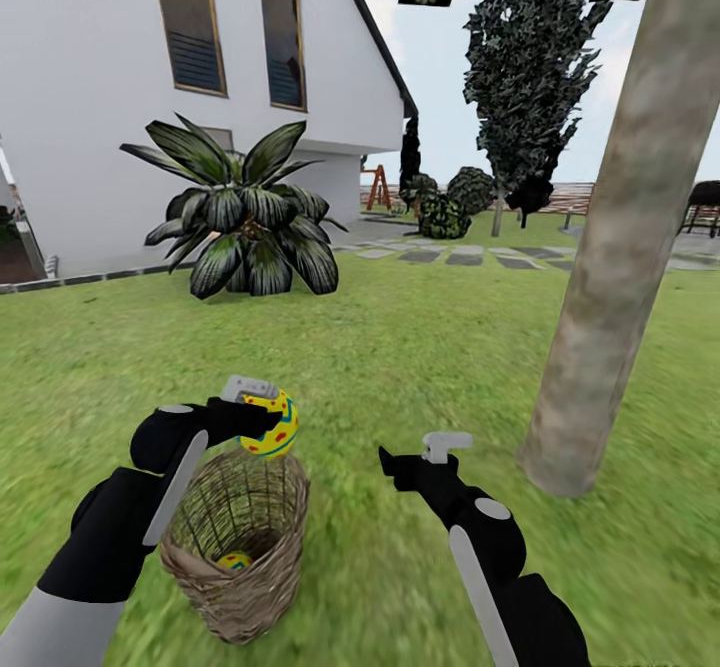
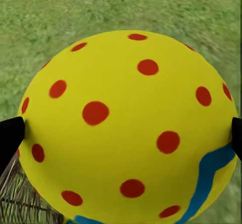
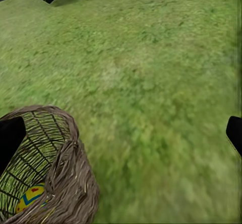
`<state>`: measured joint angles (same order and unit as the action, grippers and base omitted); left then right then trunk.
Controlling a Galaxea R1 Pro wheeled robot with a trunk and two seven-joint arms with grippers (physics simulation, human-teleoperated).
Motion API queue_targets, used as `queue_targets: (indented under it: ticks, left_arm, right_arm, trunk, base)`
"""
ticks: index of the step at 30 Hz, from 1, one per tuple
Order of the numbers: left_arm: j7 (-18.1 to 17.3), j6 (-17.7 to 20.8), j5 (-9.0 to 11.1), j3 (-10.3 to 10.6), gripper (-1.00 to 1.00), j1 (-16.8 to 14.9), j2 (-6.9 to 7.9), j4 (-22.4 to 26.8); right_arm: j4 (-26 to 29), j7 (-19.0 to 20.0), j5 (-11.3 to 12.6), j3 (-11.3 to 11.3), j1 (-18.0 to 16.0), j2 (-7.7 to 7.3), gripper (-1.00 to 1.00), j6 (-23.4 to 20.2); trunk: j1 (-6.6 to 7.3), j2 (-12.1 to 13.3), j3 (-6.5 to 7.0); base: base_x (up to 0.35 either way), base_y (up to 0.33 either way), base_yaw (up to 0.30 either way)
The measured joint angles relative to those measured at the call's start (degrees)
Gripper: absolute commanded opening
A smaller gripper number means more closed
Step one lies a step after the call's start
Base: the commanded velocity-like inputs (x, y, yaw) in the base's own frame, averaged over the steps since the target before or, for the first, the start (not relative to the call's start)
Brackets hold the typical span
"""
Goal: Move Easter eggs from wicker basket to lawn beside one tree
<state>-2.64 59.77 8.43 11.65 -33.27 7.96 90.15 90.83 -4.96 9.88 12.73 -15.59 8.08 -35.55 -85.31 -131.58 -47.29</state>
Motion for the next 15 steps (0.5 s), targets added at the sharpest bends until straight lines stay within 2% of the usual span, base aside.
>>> queue_targets:
  ticks: [4, 7, 15]
  left_arm:
    - [1.4, 0.0, 0.1, 0.1, -1.00, 0.0, -0.47, -0.1]
    - [2.6, 0.0, -0.1, 0.0, -1.00, 0.0, -0.27, 0.0]
    - [3.1, 0.0, -0.1, 0.0, -1.00, 0.0, -0.60, 0.0]
  right_arm:
    - [0.0, 0.0, 0.0, 0.3, 0.0, 0.00, 1.00, -0.1]
    - [0.0, 0.0, 0.0, 0.2, 0.0, 0.00, 1.00, 0.0]
    - [0.0, 0.0, 0.0, 0.2, 0.0, 0.05, 1.00, -0.1]
  trunk:
    - [0.88, 1.6, 0.99]
    - [1.54, 2.8, 1.66]
    - [3.29, 6.0, 3.14]
  base:
    - [0.000, 0.000, -0.212]
    - [0.000, 0.000, -0.143]
    - [0.000, 0.000, -0.032]
